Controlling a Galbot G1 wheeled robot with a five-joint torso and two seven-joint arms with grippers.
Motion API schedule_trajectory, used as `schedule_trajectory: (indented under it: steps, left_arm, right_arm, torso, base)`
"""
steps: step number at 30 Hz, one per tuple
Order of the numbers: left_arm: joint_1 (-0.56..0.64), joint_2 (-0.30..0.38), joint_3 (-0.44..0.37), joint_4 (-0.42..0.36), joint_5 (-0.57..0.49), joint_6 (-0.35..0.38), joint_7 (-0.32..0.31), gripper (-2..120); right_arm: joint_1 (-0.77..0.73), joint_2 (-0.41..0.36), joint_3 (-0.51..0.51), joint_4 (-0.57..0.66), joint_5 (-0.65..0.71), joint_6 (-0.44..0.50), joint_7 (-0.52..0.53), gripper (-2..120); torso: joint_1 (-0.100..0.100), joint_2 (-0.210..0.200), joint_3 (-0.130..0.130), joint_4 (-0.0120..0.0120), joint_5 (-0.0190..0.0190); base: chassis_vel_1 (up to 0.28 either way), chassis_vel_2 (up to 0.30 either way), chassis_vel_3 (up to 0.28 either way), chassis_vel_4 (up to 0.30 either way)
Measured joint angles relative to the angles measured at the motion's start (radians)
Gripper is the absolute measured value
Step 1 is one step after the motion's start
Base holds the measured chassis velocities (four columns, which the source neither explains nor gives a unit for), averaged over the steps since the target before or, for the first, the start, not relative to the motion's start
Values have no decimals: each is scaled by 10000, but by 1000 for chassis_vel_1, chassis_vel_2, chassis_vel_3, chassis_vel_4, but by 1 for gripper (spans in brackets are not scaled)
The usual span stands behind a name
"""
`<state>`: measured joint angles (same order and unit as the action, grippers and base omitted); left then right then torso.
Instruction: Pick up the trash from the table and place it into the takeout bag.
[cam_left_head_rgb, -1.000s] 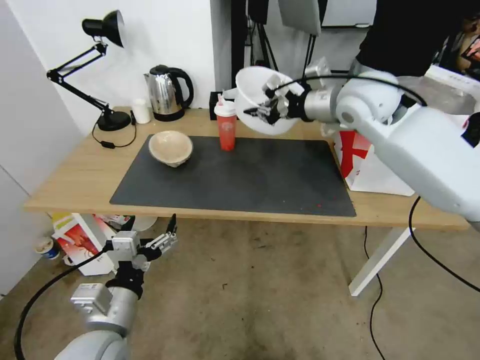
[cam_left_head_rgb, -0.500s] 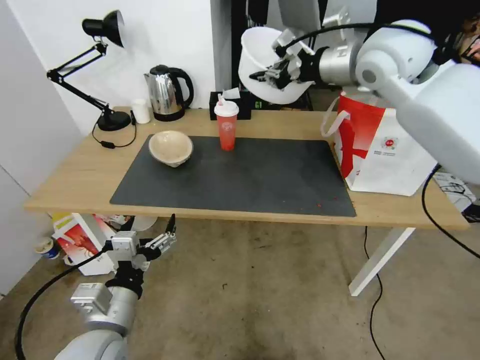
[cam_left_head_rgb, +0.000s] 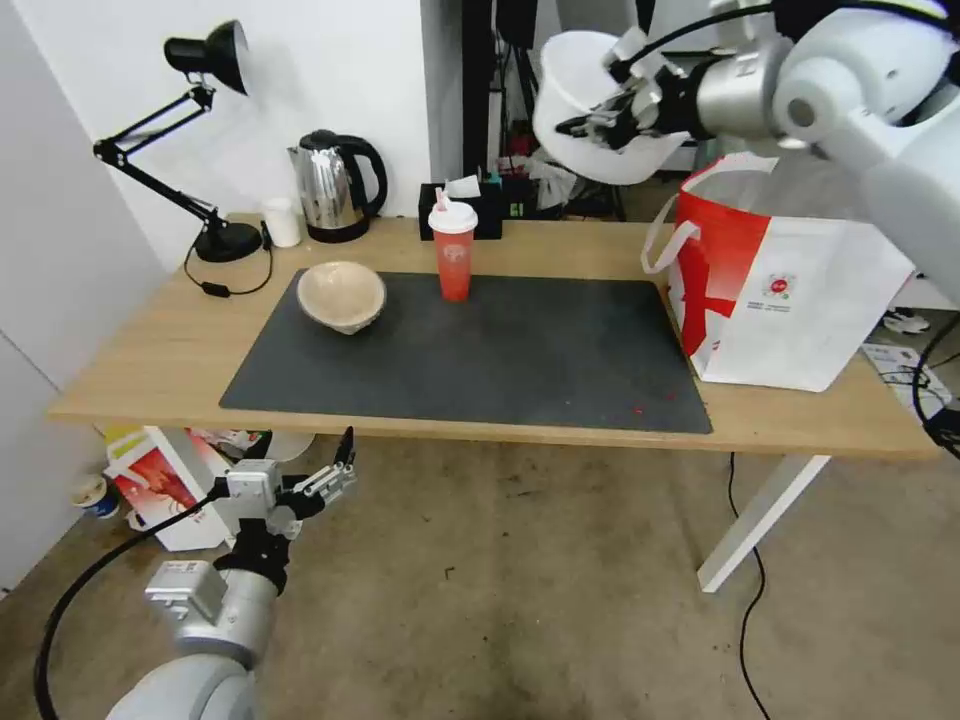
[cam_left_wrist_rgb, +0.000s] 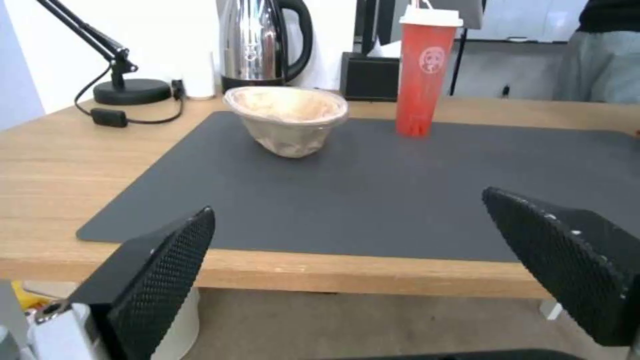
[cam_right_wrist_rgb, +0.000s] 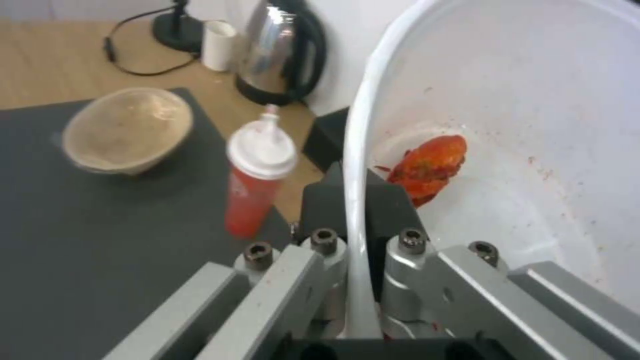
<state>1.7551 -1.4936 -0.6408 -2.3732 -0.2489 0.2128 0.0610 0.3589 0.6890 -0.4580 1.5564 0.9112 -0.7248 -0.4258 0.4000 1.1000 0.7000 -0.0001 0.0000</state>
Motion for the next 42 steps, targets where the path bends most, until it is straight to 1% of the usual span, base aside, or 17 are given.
schedule_trajectory:
  steps: [3, 6, 7, 10, 16, 19, 27, 33, 42]
  left_arm:
    - [8, 31, -1, 6, -30, 0, 0, 100]
    - [32, 48, 45, 40, -63, -15, -5, 100]
    - [32, 48, 45, 40, -63, -15, -5, 100]
    - [93, 164, 68, 6, -202, -58, -13, 100]
    - [100, 321, 39, -19, -337, -101, -34, 100]
    - [73, 422, 63, -15, -436, -163, -148, 100]
    - [23, 653, 77, -10, -621, -154, -238, 100]
    - [-20, 748, 90, 29, -695, -163, -249, 100]
    - [-46, 747, 105, 82, -694, -190, -254, 100]
  right_arm:
    - [10, -121, 26, -51, 2, 0, -32, 0]
    - [124, -465, 49, -276, 2, 0, -117, 0]
    - [124, -465, 49, -276, 2, 0, -117, 0]
    - [195, -1055, 44, -613, -25, 1, -208, 0]
    - [7, -1502, 135, -841, -53, 3, -220, 0]
    - [-170, -1747, 284, -956, -78, 4, -231, 0]
    - [-610, -2078, 625, -1081, -165, 8, -238, 0]
    - [-1309, -2283, 1227, -1094, -355, 12, -264, 0]
    - [-2153, -2216, 1789, -1270, -564, 17, -281, 0]
  torso:
    - [0, 0, 0, 0, 2]
    - [1, 0, 1, 2, 0]
    - [1, 0, 1, 2, 0]
    - [0, 0, 0, -1, 3]
    - [0, 0, 0, 1, 3]
    - [0, 0, 0, 0, 2]
    - [0, 0, 0, 1, 1]
    - [0, 0, 0, 1, 1]
    - [0, 0, 0, 1, 3]
  base:
    - [0, 0, 0, 0]
    - [0, 0, 0, 0]
    - [0, 0, 0, 0]
    - [0, 0, 0, 0]
    - [0, 0, 0, 0]
    - [0, 0, 0, 0]
    - [0, 0, 0, 0]
    - [0, 0, 0, 0]
    - [0, 0, 0, 0]
